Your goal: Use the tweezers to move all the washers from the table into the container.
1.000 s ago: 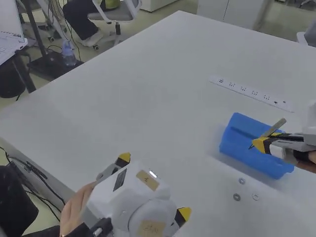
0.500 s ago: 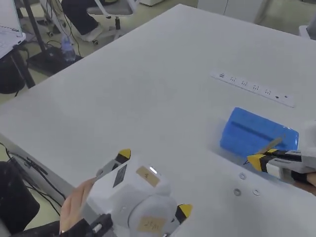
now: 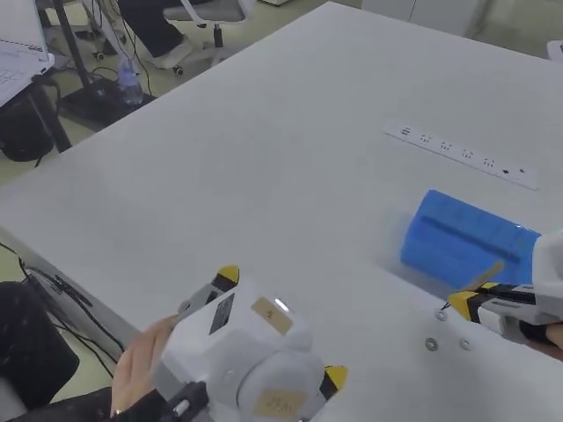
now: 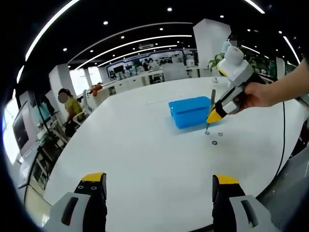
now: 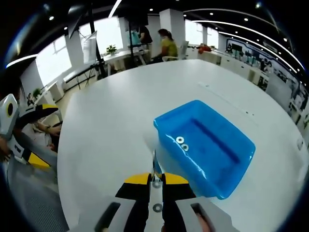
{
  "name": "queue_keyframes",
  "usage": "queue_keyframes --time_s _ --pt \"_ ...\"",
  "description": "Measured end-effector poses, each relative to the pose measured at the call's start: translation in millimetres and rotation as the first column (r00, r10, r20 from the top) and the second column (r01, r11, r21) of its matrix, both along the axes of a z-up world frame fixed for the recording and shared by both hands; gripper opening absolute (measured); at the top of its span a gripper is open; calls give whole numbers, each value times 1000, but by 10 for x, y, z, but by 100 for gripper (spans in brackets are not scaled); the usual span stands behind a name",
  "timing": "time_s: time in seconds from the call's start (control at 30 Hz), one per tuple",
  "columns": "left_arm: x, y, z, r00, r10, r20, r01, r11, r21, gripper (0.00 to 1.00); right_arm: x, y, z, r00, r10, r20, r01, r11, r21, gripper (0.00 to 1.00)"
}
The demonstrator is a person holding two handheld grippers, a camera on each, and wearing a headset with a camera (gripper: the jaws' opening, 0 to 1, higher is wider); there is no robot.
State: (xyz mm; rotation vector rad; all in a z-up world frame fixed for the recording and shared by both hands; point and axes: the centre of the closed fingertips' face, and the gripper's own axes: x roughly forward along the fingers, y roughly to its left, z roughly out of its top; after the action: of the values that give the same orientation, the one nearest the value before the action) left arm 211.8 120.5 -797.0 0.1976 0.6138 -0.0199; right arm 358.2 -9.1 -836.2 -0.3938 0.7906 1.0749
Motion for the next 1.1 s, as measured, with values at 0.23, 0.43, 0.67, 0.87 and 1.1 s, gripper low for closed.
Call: queue_keyframes --time_s 0.23,0.43,0.67,0.87,1.1 --pt "-2 -2 -5 1000 -1 -2 1 1000 1 93 46 -19 -67 1000 10 5 -10 999 -31 5" --pt "-6 8 -11 1000 3 -6 -3 1000 3 92 51 -27 -101 1000 10 -2 -10 999 -39 5" --pt "-11 8 -12 1000 3 -7 -3 1000 6 92 25 -37 -130 1000 19 7 -18 998 -62 4" --pt "-16 6 -19 1000 3 -12 -2 1000 7 92 -22 -120 -203 999 38 22 -36 994 -108 4" --pt "-18 8 -23 1000 2 -15 -2 1000 10 91 11 -172 -236 1000 3 -14 -4 995 -101 3"
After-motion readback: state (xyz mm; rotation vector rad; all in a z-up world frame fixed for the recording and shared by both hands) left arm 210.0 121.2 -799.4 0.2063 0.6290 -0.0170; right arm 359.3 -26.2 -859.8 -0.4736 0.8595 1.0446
